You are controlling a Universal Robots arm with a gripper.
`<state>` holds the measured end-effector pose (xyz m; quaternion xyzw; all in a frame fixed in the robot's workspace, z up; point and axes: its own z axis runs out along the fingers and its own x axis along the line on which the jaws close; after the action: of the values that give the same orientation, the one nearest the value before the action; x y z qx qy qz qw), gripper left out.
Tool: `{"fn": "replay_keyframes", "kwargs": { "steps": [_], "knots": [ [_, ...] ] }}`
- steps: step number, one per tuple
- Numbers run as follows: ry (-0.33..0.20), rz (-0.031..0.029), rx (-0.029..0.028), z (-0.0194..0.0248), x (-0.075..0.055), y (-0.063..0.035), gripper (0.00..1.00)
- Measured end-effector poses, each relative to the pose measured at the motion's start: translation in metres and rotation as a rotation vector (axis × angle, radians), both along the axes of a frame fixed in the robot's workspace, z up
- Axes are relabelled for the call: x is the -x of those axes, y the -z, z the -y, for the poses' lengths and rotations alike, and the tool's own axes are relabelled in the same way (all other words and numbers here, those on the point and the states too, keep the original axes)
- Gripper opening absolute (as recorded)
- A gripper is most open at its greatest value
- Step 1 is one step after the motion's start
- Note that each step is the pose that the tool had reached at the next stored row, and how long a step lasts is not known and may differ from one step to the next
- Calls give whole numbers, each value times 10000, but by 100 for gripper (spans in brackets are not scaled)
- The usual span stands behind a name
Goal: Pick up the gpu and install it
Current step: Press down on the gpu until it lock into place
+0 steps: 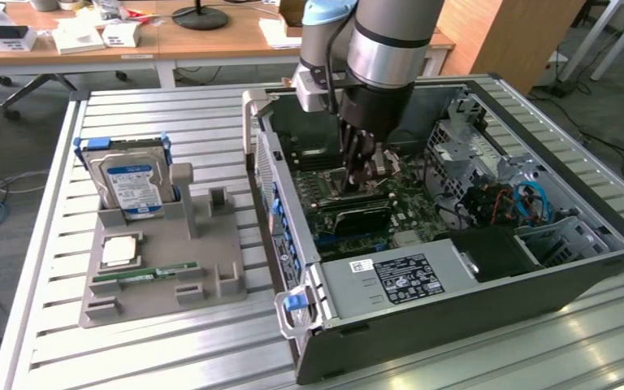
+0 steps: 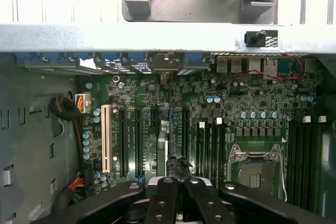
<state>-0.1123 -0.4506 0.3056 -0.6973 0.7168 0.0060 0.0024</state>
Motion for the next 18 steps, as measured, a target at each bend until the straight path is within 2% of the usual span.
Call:
{"fn": "replay_keyframes", "kwargs": {
  "steps": [2, 10, 18],
  "knots": [
    [-1, -17, 1, 0, 0, 3, 11],
    [-1, -16, -2, 0, 11, 9, 11],
    [-1, -14, -1, 0, 133, 24, 11]
  ]
}}
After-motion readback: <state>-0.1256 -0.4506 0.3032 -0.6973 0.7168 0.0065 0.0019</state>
